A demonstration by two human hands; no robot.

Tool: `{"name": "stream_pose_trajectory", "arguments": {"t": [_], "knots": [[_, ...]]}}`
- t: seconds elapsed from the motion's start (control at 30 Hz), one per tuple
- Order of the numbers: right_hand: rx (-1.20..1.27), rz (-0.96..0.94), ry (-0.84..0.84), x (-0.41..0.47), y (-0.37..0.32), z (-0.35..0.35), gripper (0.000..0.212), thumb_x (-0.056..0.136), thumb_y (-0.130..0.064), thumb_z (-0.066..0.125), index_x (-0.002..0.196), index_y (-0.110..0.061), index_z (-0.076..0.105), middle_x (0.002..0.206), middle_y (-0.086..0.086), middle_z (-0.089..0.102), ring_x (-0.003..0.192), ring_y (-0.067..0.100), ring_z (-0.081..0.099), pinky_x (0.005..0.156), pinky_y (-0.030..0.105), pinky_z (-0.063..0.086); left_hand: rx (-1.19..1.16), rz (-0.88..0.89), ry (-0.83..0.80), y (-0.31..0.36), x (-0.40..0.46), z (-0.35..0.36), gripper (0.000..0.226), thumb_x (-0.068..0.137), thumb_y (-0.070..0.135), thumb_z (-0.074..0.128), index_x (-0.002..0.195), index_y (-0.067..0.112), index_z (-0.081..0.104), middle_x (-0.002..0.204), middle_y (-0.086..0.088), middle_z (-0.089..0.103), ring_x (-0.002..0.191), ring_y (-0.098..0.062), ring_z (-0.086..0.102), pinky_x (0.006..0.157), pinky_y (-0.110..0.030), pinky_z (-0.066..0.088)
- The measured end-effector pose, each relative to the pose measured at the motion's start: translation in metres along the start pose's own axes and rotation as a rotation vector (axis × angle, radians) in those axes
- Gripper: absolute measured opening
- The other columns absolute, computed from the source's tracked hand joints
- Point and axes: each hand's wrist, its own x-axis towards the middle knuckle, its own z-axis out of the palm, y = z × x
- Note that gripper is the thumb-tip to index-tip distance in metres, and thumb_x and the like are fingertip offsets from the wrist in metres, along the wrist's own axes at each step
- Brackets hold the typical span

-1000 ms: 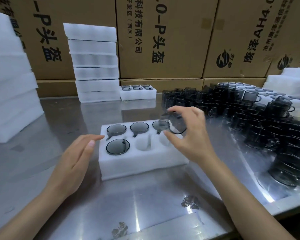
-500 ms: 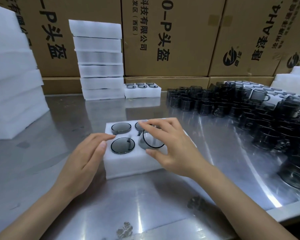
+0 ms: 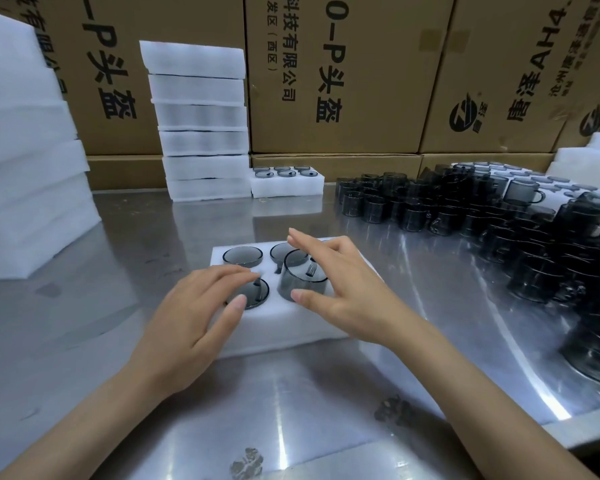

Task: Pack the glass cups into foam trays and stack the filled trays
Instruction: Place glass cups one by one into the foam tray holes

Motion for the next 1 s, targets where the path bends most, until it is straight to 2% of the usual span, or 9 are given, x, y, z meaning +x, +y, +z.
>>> {"name": "stream_pose_trajectory", "arguments": {"t": [0.1,0.17,0.33,0.4,0.5,0.63,0.77,0.9,1.0], "knots": [[0.027,0.014,-0.056,0.001,-0.001,0.001,0.074,0.09,-0.032,0.056,0.149,-0.037,0.013,0.138,-0.006,0.042,0.125,0.001,0.022,0.102,0.034,0.036,0.015,0.026,-0.014,0.004,0.0,0.001,0.045,0.094,0.038,0.033,0.125,0.019,0.059,0.129,0.013,0.054,0.12,-0.006,0.047,0.099,-0.03,0.035],[0.061,0.015,-0.073,0.001,0.0,0.001,0.074,0.091,-0.03,0.055,0.15,-0.036,0.011,0.143,-0.011,0.038,0.126,-0.001,0.021,0.102,0.034,0.036,0.014,0.043,-0.018,0.007,0.002,0.0,0.045,0.095,0.038,0.034,0.129,0.021,0.056,0.133,0.015,0.051,0.123,-0.005,0.045,0.102,-0.028,0.034],[0.059,-0.017,0.004,-0.005,0.0,0.001,0.076,0.088,-0.04,0.052,0.15,-0.038,0.007,0.135,-0.019,0.035,0.128,-0.009,0.018,0.101,0.015,0.03,0.047,0.128,-0.049,0.014,0.01,0.003,0.049,0.096,0.038,0.035,0.14,0.021,0.044,0.147,0.012,0.039,0.134,-0.004,0.037,0.11,-0.029,0.026],[-0.025,-0.053,0.099,-0.011,0.002,0.0,0.072,0.088,-0.045,0.044,0.15,-0.036,0.01,0.144,-0.024,0.029,0.133,-0.01,0.015,0.103,0.006,0.02,0.082,0.162,-0.082,0.017,0.012,0.005,0.052,0.096,0.043,0.033,0.145,0.023,0.037,0.152,0.012,0.031,0.139,-0.005,0.03,0.114,-0.031,0.02],[-0.162,-0.041,0.09,-0.02,0.006,0.0,0.064,0.094,-0.044,0.037,0.151,-0.033,0.012,0.155,-0.024,0.011,0.141,-0.007,0.006,0.114,0.015,0.011,0.149,0.213,-0.137,0.017,0.014,0.009,0.058,0.097,0.051,0.025,0.146,0.021,0.033,0.154,0.009,0.028,0.142,-0.009,0.025,0.114,-0.035,0.018],[-0.286,0.021,-0.005,-0.022,0.007,0.003,0.054,0.098,-0.041,0.033,0.15,-0.031,0.022,0.155,-0.02,0.018,0.142,-0.002,0.009,0.114,0.019,0.006,0.207,0.224,-0.179,0.013,0.012,0.011,0.059,0.097,0.052,0.023,0.138,0.018,0.048,0.144,0.007,0.045,0.138,-0.016,0.036,0.111,-0.04,0.022],[-0.332,0.056,-0.067,-0.022,0.006,0.005,0.051,0.099,-0.042,0.026,0.149,-0.033,0.024,0.155,-0.021,0.017,0.143,-0.001,0.006,0.114,0.024,0.002,0.198,0.19,-0.137,0.015,0.014,0.014,0.048,0.091,0.045,0.04,0.121,0.019,0.065,0.128,0.007,0.06,0.126,-0.016,0.051,0.108,-0.037,0.027],[-0.361,0.07,-0.032,-0.023,0.005,0.009,0.051,0.098,-0.045,0.025,0.149,-0.035,0.023,0.155,-0.022,0.017,0.143,-0.001,0.005,0.116,0.029,-0.001,0.2,0.171,-0.109,0.017,0.011,0.016,0.047,0.09,0.045,0.04,0.121,0.019,0.066,0.128,0.006,0.061,0.121,-0.014,0.055,0.106,-0.035,0.03],[-0.37,0.06,0.035,-0.023,0.002,0.013,0.051,0.099,-0.048,0.026,0.147,-0.032,0.03,0.153,-0.019,0.025,0.143,0.001,0.01,0.115,0.03,-0.003,0.212,0.189,-0.116,0.015,0.008,0.016,0.055,0.097,0.05,0.027,0.125,0.019,0.062,0.132,0.007,0.056,0.123,-0.014,0.052,0.106,-0.034,0.029]]}}
